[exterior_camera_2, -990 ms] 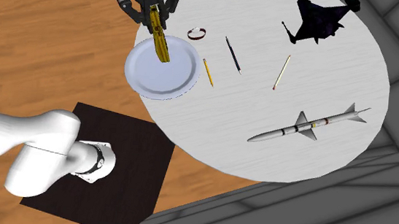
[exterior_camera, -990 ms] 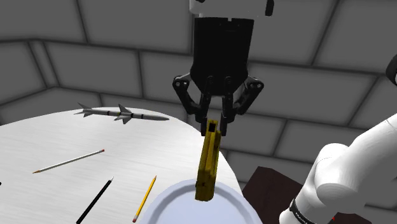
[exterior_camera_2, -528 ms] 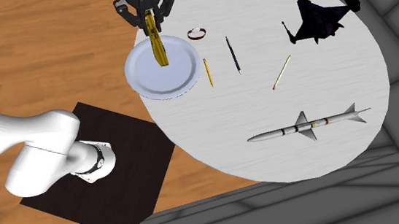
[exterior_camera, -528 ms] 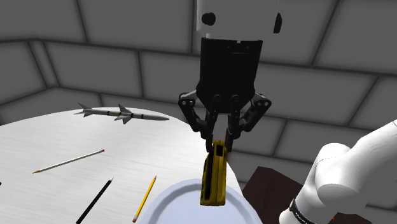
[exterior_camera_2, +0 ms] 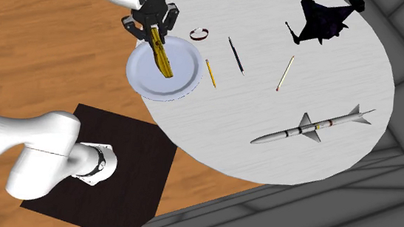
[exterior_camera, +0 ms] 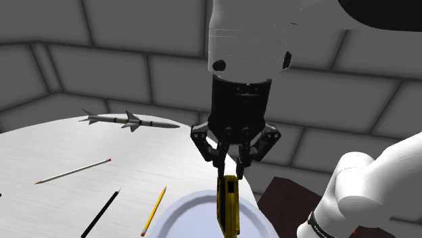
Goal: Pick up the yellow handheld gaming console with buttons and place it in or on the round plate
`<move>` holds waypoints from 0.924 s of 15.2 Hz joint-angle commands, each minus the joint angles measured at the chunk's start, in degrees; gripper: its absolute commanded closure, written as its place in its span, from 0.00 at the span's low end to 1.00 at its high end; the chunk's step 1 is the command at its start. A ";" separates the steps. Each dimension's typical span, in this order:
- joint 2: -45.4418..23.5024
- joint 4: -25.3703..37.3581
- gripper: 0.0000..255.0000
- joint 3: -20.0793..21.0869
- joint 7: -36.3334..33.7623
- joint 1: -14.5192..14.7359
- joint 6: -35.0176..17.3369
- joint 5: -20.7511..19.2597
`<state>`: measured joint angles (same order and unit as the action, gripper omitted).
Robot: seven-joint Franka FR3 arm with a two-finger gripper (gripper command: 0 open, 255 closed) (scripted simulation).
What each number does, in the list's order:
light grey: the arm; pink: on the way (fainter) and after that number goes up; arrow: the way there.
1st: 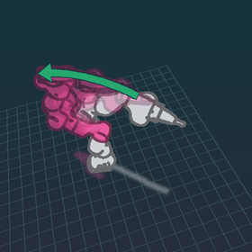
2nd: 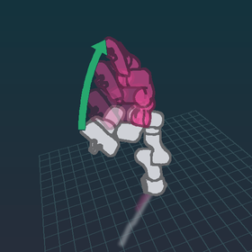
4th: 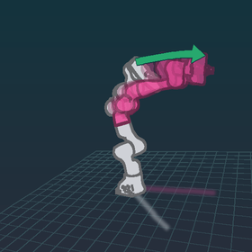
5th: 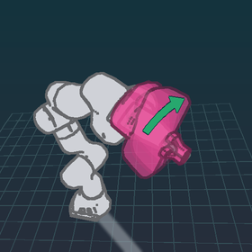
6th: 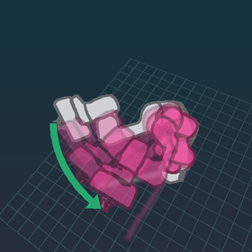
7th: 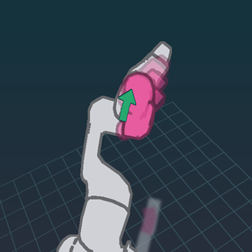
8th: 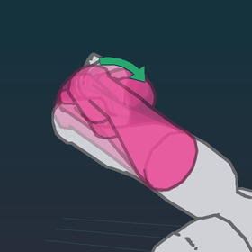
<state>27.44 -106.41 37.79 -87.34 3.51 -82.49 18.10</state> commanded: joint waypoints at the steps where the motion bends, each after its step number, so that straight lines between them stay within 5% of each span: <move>1: 0.45 -1.97 1.00 0.20 0.24 0.16 -1.61 0.28; 14: 2.29 -9.66 1.00 0.87 1.31 0.95 -7.60 1.52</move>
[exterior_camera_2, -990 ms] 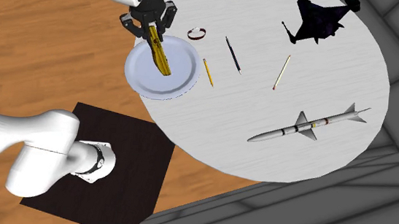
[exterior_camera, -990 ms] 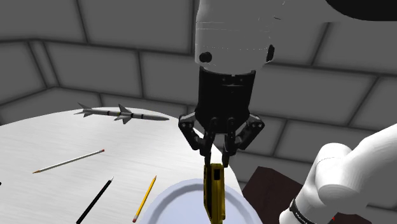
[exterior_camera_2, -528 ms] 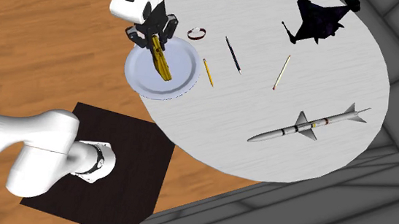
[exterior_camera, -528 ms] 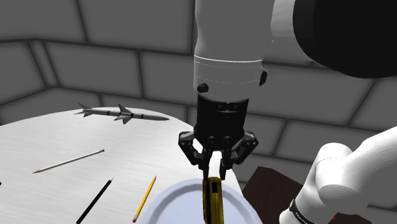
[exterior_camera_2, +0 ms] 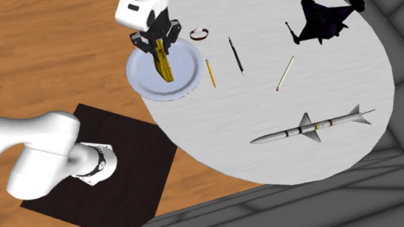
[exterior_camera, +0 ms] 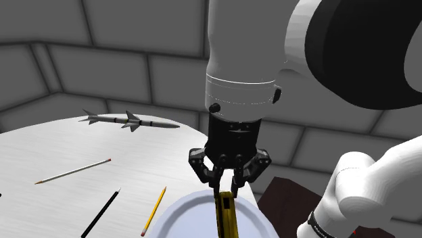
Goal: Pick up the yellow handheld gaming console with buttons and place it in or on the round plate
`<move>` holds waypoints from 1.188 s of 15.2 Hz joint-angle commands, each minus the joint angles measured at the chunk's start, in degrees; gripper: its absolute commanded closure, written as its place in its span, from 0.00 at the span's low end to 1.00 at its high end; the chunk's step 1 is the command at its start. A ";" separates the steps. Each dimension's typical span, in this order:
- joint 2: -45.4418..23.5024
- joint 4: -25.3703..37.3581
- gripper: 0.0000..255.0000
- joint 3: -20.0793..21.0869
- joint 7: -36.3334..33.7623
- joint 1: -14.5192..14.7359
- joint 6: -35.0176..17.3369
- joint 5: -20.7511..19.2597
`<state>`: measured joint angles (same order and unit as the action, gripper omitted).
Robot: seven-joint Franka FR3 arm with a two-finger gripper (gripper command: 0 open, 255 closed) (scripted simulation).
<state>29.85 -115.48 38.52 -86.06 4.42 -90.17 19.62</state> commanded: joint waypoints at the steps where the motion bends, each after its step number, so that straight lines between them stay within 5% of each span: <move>1: -0.12 -0.59 1.00 0.13 0.03 0.04 0.07 0.00; 2: -0.12 -0.59 1.00 0.13 0.03 0.05 0.07 0.00; 3: -0.30 -0.54 0.00 0.27 -0.04 -0.01 -0.07 -0.04; 8: -0.12 -0.59 0.00 0.13 0.03 0.05 0.07 0.00; 12: -2.57 8.37 0.00 -0.56 -1.17 -0.95 6.78 -1.57; 18: -2.57 8.37 0.00 -0.56 -1.17 -0.95 6.78 -1.57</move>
<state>27.29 -107.15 37.97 -87.23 3.48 -83.42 18.06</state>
